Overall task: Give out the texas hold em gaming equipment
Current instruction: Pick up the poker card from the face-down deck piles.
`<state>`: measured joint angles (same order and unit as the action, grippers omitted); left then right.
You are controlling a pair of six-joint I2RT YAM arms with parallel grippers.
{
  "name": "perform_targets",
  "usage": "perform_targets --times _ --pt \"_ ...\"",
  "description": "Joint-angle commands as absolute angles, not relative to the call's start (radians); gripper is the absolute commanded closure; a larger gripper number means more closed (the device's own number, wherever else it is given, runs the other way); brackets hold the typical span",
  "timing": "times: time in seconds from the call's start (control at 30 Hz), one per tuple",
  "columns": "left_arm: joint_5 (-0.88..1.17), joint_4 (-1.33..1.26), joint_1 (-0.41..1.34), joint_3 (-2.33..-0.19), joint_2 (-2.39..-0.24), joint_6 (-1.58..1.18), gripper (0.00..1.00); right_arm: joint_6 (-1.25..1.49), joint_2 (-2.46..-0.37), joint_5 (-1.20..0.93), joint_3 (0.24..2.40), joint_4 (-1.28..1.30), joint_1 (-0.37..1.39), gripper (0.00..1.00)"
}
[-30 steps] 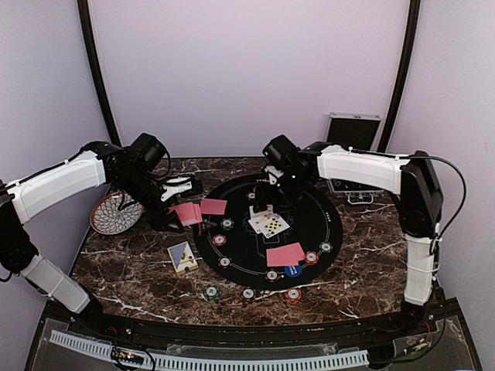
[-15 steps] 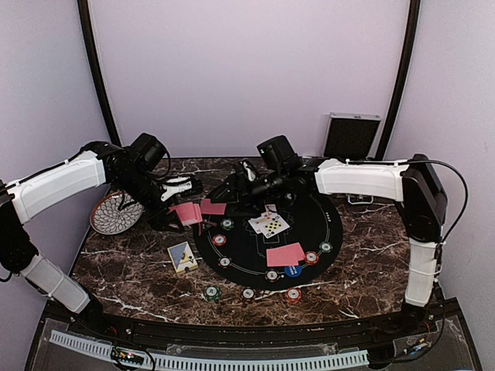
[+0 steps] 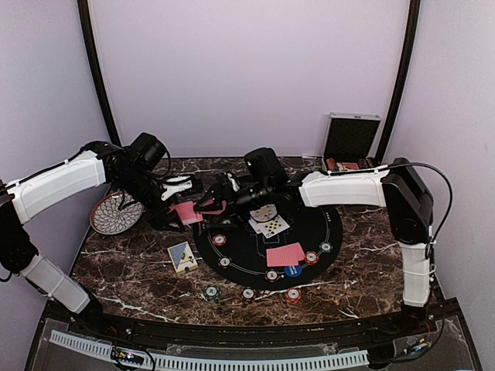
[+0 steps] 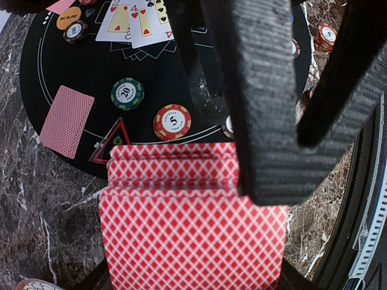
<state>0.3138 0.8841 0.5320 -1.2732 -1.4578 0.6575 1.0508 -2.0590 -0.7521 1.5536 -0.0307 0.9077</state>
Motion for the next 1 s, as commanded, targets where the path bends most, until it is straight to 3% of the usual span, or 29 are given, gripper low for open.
perform_targets --times 0.0,0.7,0.97 --pt "0.332 0.869 0.526 -1.305 -1.445 0.649 1.00 1.090 -2.091 -0.784 1.586 -0.118 0.922 0.15" --pt "0.344 0.868 0.526 -1.313 -1.454 0.647 1.00 1.199 -2.282 -0.824 1.783 -0.190 0.957 0.16" --pt "0.343 0.868 0.526 -1.304 -1.443 0.650 1.00 1.184 -2.289 -0.831 1.750 -0.151 0.937 0.21"
